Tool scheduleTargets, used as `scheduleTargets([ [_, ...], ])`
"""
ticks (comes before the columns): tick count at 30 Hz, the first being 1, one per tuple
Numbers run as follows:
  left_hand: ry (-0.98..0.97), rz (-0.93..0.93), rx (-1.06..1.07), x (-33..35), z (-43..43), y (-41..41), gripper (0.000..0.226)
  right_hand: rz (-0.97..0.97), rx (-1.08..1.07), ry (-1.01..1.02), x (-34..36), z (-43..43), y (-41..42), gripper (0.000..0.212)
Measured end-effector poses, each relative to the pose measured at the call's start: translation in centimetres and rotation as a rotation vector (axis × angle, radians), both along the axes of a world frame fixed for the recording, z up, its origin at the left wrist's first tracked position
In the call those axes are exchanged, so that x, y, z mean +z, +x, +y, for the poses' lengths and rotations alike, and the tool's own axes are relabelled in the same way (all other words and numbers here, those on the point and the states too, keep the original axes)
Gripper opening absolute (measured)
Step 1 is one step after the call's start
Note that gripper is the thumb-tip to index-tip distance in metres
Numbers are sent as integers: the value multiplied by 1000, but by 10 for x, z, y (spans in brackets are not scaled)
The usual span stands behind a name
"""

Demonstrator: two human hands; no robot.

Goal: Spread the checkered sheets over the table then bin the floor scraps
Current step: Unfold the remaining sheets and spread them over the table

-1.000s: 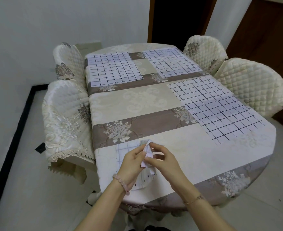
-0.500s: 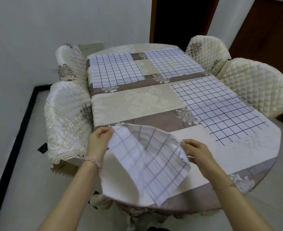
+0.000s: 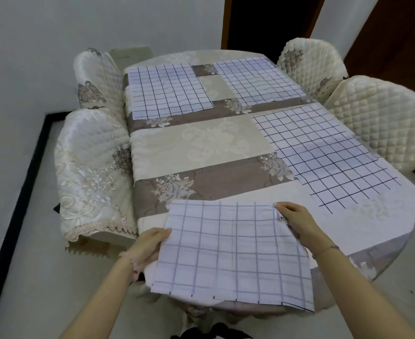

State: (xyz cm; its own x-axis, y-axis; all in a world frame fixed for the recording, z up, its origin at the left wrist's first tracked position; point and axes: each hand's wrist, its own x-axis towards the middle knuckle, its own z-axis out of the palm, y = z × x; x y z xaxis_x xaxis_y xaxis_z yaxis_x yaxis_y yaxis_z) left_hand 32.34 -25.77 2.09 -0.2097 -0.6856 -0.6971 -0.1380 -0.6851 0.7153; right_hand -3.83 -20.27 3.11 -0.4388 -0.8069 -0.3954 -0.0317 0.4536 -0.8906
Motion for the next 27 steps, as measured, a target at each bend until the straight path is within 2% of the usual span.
scheduleTargets([
  [5,6,-35,-5,-13,39,11,18,145,-5,89,-10,-7,-17,14],
  [9,-15,-53,-20,-13,57,12,21,693,118,124,1,-7,-7,29],
  [11,-20,-32,6,-13,62,13,29,774,146,-5,10,-3,17,27],
  [14,-36,-9,56,-13,68,13,27,657,239,-174,21,11,72,23],
  [18,-63,-2,147,-9,75,8,10,328,548,-117,25,40,151,23],
  [23,-119,46,178,7,78,-6,10,276,634,-115,16,55,191,31],
  [27,-145,75,167,21,79,-17,19,259,564,-144,17,49,189,7],
])
